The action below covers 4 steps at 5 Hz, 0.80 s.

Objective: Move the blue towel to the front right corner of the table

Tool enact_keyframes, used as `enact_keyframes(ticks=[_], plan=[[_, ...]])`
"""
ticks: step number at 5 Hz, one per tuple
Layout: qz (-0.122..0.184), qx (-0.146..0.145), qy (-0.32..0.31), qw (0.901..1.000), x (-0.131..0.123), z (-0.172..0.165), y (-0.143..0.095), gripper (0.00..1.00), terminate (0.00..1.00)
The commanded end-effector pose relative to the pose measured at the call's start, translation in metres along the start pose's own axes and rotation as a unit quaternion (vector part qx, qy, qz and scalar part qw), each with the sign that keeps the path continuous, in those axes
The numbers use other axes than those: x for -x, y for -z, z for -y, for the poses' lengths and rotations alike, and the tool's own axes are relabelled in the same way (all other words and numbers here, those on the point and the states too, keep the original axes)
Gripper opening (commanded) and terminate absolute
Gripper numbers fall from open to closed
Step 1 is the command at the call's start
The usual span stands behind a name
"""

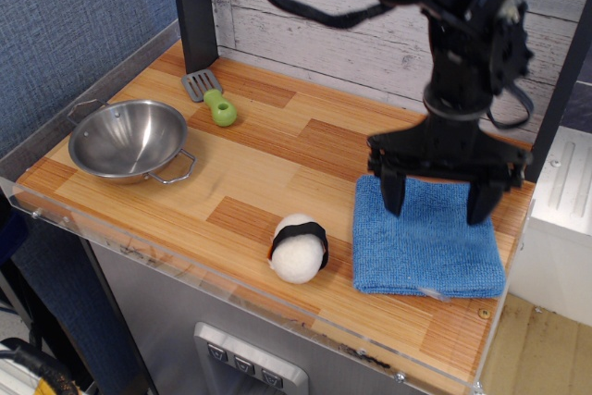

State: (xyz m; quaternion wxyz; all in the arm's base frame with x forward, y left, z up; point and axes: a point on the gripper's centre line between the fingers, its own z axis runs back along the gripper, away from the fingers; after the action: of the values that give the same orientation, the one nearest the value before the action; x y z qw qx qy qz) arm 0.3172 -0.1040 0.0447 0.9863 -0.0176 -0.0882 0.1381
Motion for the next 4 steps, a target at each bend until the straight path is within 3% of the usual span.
enact_keyframes(ticks=[1, 2, 3, 4], plan=[[0.061, 0.034, -0.034, 0.9969, -0.024, -0.004, -0.065, 1.0, 0.0], [0.096, 0.034, -0.047, 0.9937, -0.025, -0.007, -0.089, 1.0, 0.0], [0.098, 0.044, -0.075, 0.9914, -0.022, -0.009, -0.115, 1.0, 0.0], [0.121, 0.012, -0.069, 0.9902, -0.021, -0.007, -0.127, 1.0, 0.0]])
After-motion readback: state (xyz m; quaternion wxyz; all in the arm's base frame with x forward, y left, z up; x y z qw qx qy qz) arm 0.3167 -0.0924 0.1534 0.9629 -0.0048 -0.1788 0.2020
